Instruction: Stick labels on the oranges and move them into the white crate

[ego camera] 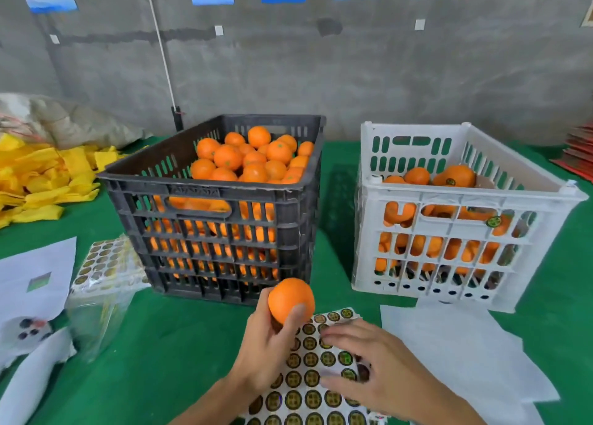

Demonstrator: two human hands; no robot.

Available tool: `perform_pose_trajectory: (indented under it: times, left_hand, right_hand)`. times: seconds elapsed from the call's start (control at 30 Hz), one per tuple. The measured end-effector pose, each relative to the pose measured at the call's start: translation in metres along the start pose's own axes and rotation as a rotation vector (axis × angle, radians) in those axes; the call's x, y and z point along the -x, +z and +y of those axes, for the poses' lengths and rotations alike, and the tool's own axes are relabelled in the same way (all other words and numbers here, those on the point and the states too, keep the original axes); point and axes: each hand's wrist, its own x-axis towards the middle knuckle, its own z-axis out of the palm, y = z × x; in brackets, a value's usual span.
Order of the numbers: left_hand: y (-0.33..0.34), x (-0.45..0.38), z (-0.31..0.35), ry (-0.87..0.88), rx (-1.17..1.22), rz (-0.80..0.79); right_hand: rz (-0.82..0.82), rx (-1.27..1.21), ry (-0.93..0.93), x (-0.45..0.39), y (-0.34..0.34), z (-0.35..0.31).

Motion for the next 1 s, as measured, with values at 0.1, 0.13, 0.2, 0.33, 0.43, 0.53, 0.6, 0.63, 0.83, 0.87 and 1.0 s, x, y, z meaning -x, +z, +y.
perform_pose_trajectory:
  times: [0.1,0.13,0.2,0.33,0.43,0.53,0.6,0.63,0.83,0.87,1.0]
  left_hand:
    - [-0.001,-0.004,-0.005,-0.07,0.114,0.002]
    - [-0.001,-0.005,-0.006,-0.075,0.12,-0.003]
    - [-0.001,-0.005,-0.008,-0.064,0.095,-0.022]
    - [-0.001,-0.002,-0.009,-0.018,-0.006,-0.103]
    - [0.0,0.001,-0.007,0.014,-0.057,-0.157]
    - [-0.002,0.003,-0.004,0.032,-0.075,-0.18]
    - [-0.002,0.003,-0.003,0.033,-0.084,-0.185]
    - [-0.002,0.003,-0.003,0.031,-0.088,-0.185]
    - [-0.004,0.002,-0.002,0.026,-0.127,-0.211]
    - [-0.005,0.001,-0.003,0.019,-0.132,-0.218]
    - [-0.008,0.0,-0.007,0.012,-0.152,-0.247]
  right_hand:
    - [-0.07,0.056,-0.016,-0.003,0.004,0.003]
    - [-0.07,0.059,-0.018,-0.004,0.005,0.005]
    - [-0.061,0.078,-0.03,-0.004,0.005,0.006]
    - [-0.017,0.098,-0.063,-0.004,0.008,0.002]
    - [0.047,-0.03,-0.026,-0.003,0.01,0.001]
    - [0.09,-0.169,0.018,-0.003,0.013,0.0]
    - [0.117,-0.193,0.018,-0.002,0.013,-0.001]
    - [0.126,-0.193,0.018,-0.002,0.013,-0.002]
    - [0.121,-0.142,0.007,-0.002,0.01,-0.007]
    - [0.119,-0.155,0.012,-0.002,0.008,-0.007]
    - [0.145,-0.189,0.017,-0.001,0.005,-0.007]
